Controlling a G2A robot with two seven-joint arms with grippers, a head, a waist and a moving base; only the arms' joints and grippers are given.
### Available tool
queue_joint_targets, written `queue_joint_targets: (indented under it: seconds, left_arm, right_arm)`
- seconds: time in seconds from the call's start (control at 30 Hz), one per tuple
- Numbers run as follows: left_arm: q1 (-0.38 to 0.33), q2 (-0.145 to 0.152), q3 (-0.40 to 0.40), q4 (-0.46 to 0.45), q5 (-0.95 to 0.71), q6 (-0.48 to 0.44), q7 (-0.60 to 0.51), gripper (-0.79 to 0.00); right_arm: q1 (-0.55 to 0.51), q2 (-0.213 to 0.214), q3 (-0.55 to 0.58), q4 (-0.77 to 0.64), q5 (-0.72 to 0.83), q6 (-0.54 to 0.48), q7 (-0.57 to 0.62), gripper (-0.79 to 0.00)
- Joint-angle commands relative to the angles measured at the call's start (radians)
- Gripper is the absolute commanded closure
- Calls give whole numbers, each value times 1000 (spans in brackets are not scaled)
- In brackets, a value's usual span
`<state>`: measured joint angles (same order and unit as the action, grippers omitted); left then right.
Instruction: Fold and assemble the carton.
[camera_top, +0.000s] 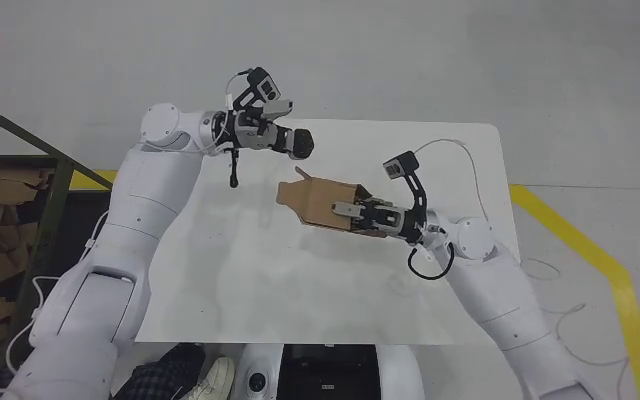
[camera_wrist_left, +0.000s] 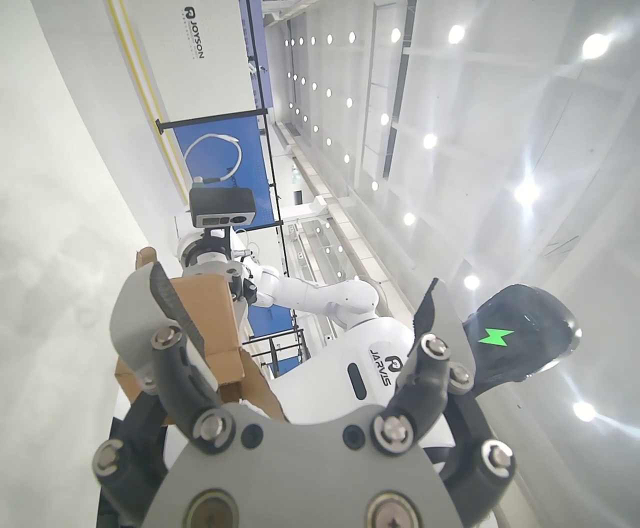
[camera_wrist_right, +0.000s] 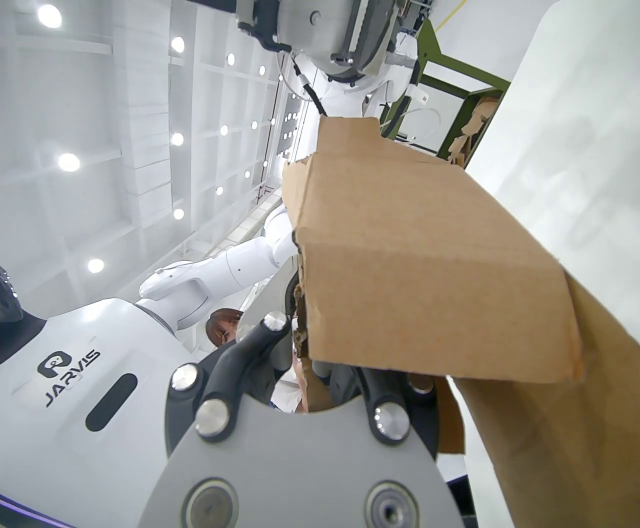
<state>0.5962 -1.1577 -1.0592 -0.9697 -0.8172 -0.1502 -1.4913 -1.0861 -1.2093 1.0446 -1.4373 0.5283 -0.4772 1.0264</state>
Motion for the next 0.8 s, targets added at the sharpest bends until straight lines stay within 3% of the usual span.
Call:
queue_joint_targets:
  seconds: [0.0,0.77]
  left_arm:
    - [-3,-1,5,-2,7,-3,-17,-785]
    - [36,1,-2,-68,12,43,-45,-785]
  right_arm:
    - [4,0,5,8,0,-1,-7,0]
    - [7,-1,34,22,-1,2,-50,0]
